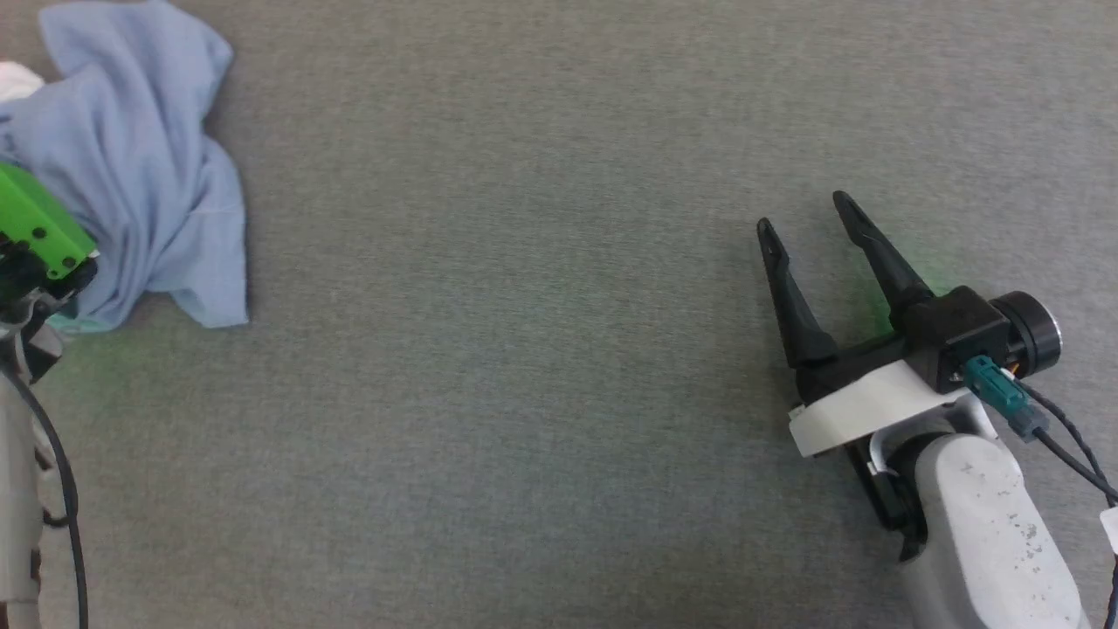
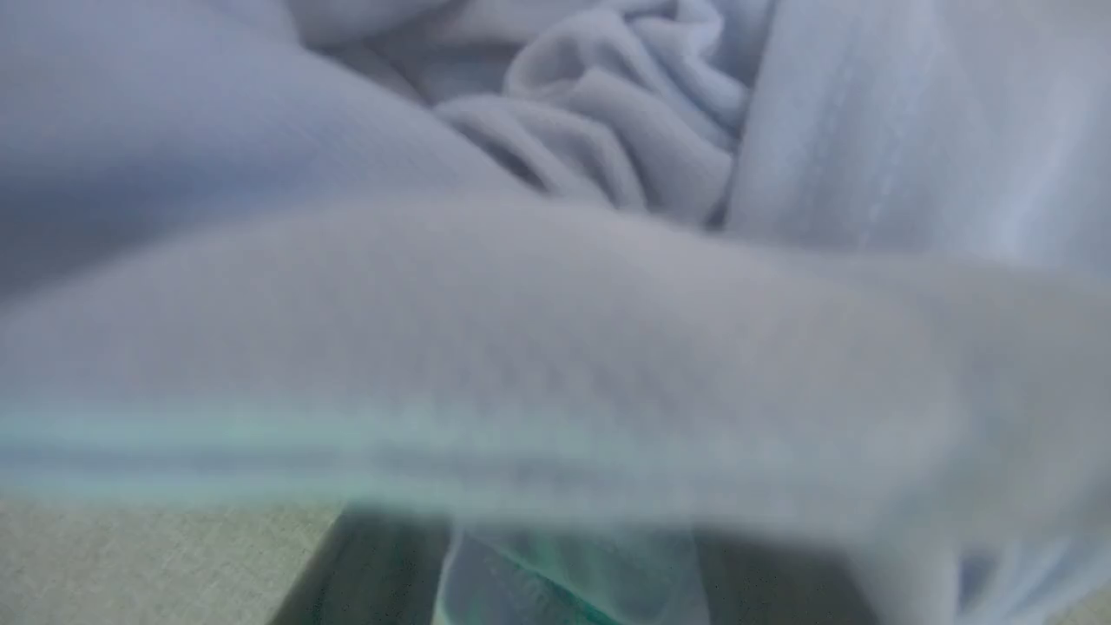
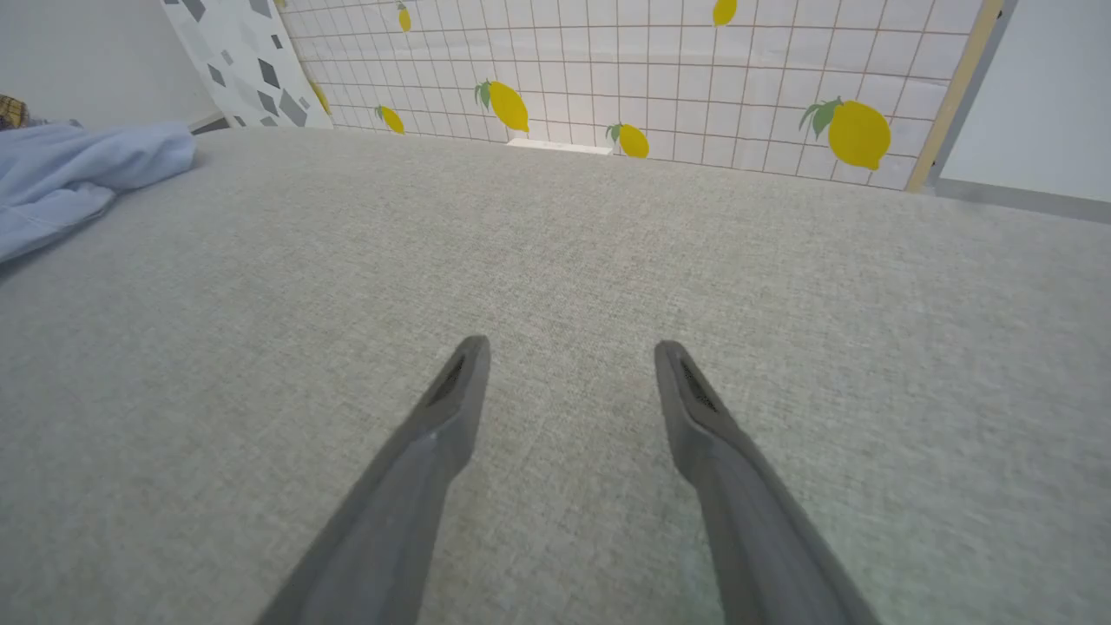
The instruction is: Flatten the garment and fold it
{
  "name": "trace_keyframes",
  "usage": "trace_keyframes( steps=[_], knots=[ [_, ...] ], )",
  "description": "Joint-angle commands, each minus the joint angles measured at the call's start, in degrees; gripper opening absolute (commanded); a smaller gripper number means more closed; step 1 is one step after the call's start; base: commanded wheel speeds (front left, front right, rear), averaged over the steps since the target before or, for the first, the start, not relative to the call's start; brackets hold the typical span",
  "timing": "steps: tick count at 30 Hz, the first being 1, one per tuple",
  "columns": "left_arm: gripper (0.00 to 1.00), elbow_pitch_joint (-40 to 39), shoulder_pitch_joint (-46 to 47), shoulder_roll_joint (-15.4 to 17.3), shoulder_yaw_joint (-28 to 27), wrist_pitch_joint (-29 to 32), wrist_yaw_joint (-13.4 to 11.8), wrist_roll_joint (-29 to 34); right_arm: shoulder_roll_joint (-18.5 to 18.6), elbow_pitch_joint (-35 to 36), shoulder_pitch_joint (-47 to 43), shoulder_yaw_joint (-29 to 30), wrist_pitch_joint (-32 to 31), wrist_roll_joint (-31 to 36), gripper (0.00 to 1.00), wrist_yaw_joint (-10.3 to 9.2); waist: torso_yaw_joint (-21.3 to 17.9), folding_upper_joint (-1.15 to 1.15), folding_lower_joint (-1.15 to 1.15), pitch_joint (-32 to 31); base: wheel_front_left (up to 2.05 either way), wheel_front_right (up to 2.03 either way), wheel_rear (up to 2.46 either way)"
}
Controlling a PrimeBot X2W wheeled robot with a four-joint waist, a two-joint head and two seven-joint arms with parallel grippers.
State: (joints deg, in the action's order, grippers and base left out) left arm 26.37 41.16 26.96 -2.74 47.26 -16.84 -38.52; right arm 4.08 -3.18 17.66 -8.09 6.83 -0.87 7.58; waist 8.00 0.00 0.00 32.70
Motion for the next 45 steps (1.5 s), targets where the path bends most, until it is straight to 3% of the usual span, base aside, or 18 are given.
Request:
trace_keyframes(
  steps=[1, 6, 8, 9, 10, 15, 20, 27, 34, 39, 45],
  knots=[
    [0.0, -0.3, -3.4, -1.9, 1.6, -0.9, -0.2, 0.8, -0.2, -1.0, 0.5, 0.0, 0.5, -0.5, 1.0, -0.09, -1.5, 0.0, 0.0, -1.6, 0.0, 0.0, 0.0],
    [0.0, -6.3, -2.5, 0.6, -0.7, -18.1, -2.7, 7.3, -0.5, -3.4, -0.2, -0.2, 1.2, -0.9, 1.0, -0.09, -1.2, 0.0, 0.0, -8.3, 0.0, 0.0, 0.0],
    [0.0, -7.6, -1.6, 1.1, -0.8, -24.7, -2.4, 9.6, -0.7, -4.4, -1.0, 0.2, 1.7, -1.2, 1.0, -0.09, -1.4, 0.0, 0.0, -11.5, 0.0, 0.0, 0.0],
    [0.0, -9.0, 0.2, 1.5, 0.2, -32.4, -1.2, 12.2, -0.9, -6.0, -2.6, 1.2, 2.3, -1.8, 1.0, -0.09, -1.9, 0.0, 0.0, -16.5, 0.0, 0.0, 0.0],
    [0.0, -9.4, 1.0, 1.5, 0.6, -35.2, -0.6, 13.0, -1.0, -6.5, -3.1, 1.5, 2.5, -2.0, 1.0, -0.09, -2.3, 0.0, 0.0, -18.1, 0.0, 0.0, 0.0],
    [0.0, -10.4, 6.4, 1.0, 4.8, -42.5, 3.5, 15.8, -1.2, -7.8, -5.5, 2.2, 3.0, -3.6, 1.0, -0.09, -4.8, 0.0, 0.0, -24.0, 0.0, 0.0, 0.0],
    [0.0, -10.8, 12.2, -2.4, 9.9, -46.5, 8.5, 16.0, -1.2, -8.1, -7.8, 3.4, 3.2, -5.4, 1.0, -0.09, -8.5, 0.0, 0.0, -27.7, 0.0, 0.0, 0.0],
    [0.0, -11.1, 14.6, -11.6, 16.4, -48.2, 12.5, 13.4, -1.2, -6.4, -9.5, 5.4, 2.4, -5.3, 1.0, -0.09, -14.8, 0.0, 0.0, -29.2, 0.0, 0.0, 0.0],
    [0.0, -7.2, 7.5, -21.3, 23.1, -45.1, 15.6, 7.4, -1.2, -4.6, -10.9, 6.7, 1.3, -5.4, 1.0, -0.09, -20.4, 0.0, 0.0, -28.4, 0.0, 0.0, 0.0],
    [0.0, 0.4, -0.6, -23.2, 29.0, -38.6, 15.7, 4.3, -1.2, -4.2, -11.3, 6.6, 1.2, -6.2, 1.0, -0.09, -23.4, 0.0, 0.0, -27.6, 0.0, 0.0, 0.0],
    [0.0, 12.0, -7.4, -23.6, 36.9, -21.3, 15.0, 3.1, -1.2, -4.2, -11.8, 6.3, 1.2, -6.4, 1.0, -0.09, -24.3, 0.0, 0.0, -27.2, 0.0, 0.0, 0.0]
  ],
)
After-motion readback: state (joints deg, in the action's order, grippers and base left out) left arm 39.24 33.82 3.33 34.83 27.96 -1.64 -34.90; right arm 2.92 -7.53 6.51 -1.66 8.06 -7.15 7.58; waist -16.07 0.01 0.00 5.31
